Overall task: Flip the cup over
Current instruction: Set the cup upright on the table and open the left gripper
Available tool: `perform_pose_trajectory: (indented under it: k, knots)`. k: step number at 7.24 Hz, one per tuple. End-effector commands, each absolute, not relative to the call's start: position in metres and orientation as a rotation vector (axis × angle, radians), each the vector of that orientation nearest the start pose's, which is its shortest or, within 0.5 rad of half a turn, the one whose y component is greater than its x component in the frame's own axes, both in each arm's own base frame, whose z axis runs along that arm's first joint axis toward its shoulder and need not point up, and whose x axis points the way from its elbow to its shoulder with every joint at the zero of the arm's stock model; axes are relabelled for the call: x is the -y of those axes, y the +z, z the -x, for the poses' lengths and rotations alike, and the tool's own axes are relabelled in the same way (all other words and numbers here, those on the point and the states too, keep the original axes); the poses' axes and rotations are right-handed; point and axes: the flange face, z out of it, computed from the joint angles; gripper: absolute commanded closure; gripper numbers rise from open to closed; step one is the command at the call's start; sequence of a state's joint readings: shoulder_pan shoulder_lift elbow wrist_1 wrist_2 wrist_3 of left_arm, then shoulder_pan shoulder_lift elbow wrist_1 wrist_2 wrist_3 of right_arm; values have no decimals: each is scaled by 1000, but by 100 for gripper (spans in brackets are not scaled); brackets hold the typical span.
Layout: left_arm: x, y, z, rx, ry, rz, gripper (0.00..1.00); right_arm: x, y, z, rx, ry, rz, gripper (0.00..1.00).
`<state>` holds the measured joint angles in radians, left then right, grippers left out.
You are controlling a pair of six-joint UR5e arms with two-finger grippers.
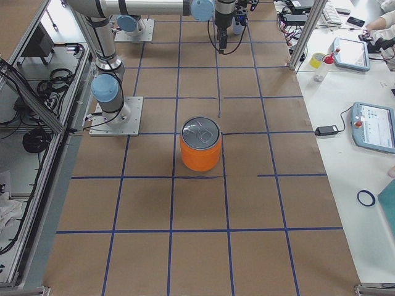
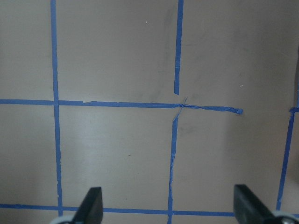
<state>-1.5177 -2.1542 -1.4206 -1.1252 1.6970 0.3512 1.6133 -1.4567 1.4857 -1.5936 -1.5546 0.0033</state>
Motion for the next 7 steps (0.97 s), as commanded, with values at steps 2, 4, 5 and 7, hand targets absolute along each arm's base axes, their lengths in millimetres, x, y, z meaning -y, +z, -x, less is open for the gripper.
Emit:
perform_pose_trajectory:
  k: [2,4,5,7]
  knots:
    - [693,298,83,-2976,-67,-419,0,537,474,-157,-3129,-40,60,0]
    - [674,349,95,-2979,-125,-435,0,536,474,-156,-3128,-38,55,0]
    - [657,384,105,-3048,-169,-449,0,539,474,-151,-3133,-41,41,0]
    - [598,453,117,-3104,-128,-364,0,539,476,-149,-3134,-53,36,0]
